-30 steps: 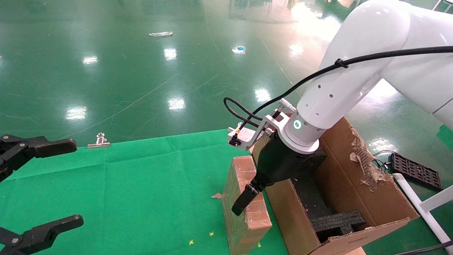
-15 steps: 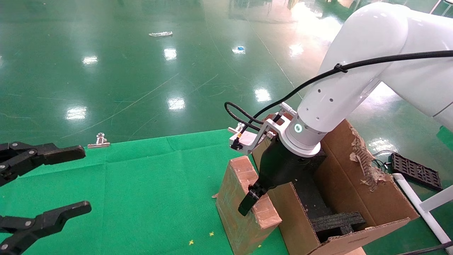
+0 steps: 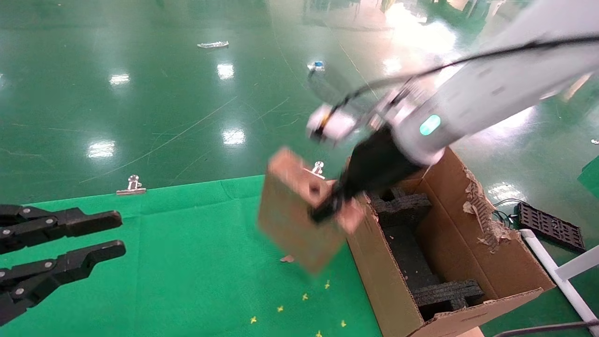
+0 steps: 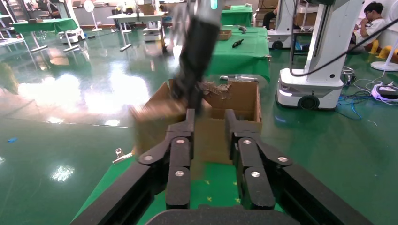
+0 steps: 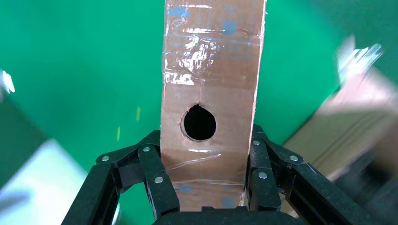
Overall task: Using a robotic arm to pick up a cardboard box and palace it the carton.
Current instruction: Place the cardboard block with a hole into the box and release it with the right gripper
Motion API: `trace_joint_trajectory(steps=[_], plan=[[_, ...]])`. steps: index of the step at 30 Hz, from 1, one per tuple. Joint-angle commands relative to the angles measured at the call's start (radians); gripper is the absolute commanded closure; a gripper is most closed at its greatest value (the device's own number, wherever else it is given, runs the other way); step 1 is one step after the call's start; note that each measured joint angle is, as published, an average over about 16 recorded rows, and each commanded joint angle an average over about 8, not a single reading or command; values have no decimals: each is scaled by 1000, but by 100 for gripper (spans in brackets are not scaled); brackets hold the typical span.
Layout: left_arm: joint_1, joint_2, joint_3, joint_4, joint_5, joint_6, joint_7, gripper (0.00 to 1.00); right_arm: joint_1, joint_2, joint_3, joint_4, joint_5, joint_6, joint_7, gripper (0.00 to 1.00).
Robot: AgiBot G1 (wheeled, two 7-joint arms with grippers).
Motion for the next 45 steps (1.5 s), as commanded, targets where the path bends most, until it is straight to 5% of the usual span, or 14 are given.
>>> trace_joint_trajectory(steps=[1,9,19,21,28,45], plan=[[0,0,0,0,0,0,0,100,16,55,44,10,30,50,-64,100],[0,0,1,0,0,0,0,100,111,155,94,-139,-17,74,-190,100],[0,-1,1,0,-1,-1,1,100,161,182,30,-390,-172,-25,-188,100],[0,-1,1,0,-1,-1,1,85,158,177,16,-439,-188,-55,-186,100],[0,-1,2,0,-1,-1,1,2,112,137,-31,-595,-222,-126,-189,100],[-1,-1,3,0,-2,-1,1,0,-19,0,-93,-926,-280,-107,-217,100]])
